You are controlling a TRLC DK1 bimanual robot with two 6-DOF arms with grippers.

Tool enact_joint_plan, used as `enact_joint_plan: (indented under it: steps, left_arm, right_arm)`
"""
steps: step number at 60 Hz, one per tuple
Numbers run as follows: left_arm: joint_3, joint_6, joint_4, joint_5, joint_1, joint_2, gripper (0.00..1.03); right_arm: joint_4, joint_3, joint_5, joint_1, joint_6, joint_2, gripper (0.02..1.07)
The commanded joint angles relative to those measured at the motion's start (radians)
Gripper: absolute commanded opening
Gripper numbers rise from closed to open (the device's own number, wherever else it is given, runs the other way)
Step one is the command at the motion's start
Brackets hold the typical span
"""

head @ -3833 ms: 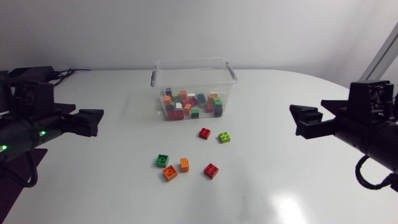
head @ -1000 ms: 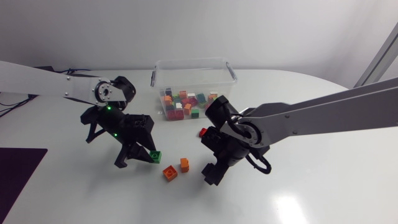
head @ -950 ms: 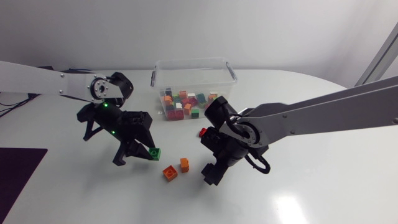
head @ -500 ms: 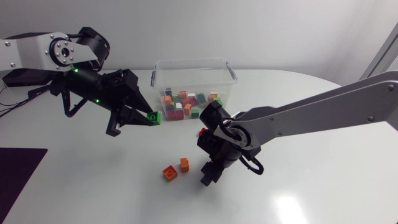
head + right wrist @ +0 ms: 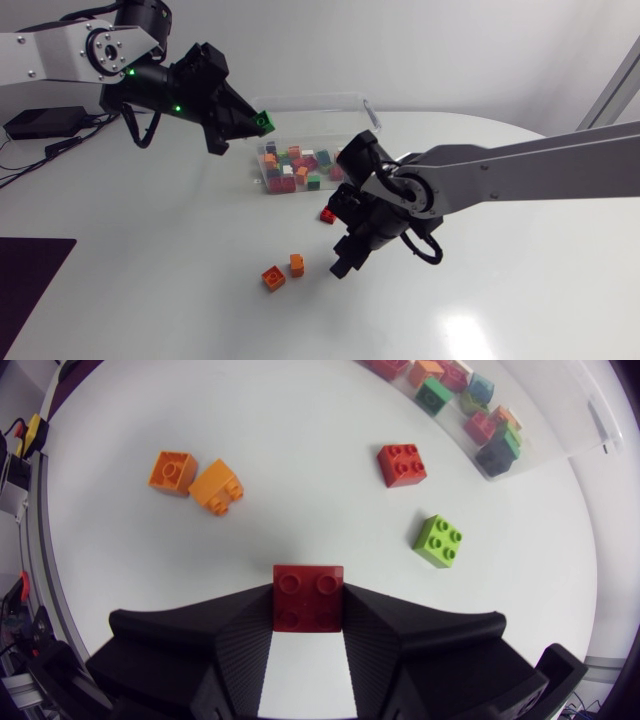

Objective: Place the duplo bricks in the container

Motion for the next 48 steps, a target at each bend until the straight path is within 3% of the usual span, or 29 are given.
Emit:
enact_joint_plan:
  steps: [1, 10, 23, 36, 41, 44, 48]
  left_arm:
    - [0.077, -0.099, 0.018, 0.015, -0.008, 0.079, 0.39]
    - [0.146, -0.191, 0.076, -0.005, -0.015, 0.158, 0.40]
    - [0.186, -0.356, 0.256, -0.139, -0.031, 0.250, 0.44]
    - [0.264, -0.421, 0.271, -0.191, -0.034, 0.326, 0.47]
    - [0.286, -0.441, 0.270, -0.224, -0.037, 0.330, 0.54]
    - [0.321, -0.445, 0.234, -0.241, -0.038, 0.335, 0.66]
    - [0.367, -0.445, 0.176, -0.243, -0.040, 0.338, 0.90]
  right_arm:
    - [-0.027, 0.039, -0.002, -0.012, 0.001, -0.039, 0.37]
    - [-0.046, 0.076, -0.011, -0.034, 0.001, -0.068, 0.37]
    - [-0.062, 0.153, -0.026, -0.080, 0.001, -0.094, 0.37]
    - [-0.082, 0.246, -0.032, -0.111, 0.007, -0.097, 0.37]
    - [-0.092, 0.276, -0.032, -0.121, 0.007, -0.101, 0.37]
    - [-0.096, 0.296, -0.035, -0.131, 0.007, -0.101, 0.37]
    - [-0.102, 0.323, -0.038, -0.143, 0.007, -0.101, 0.37]
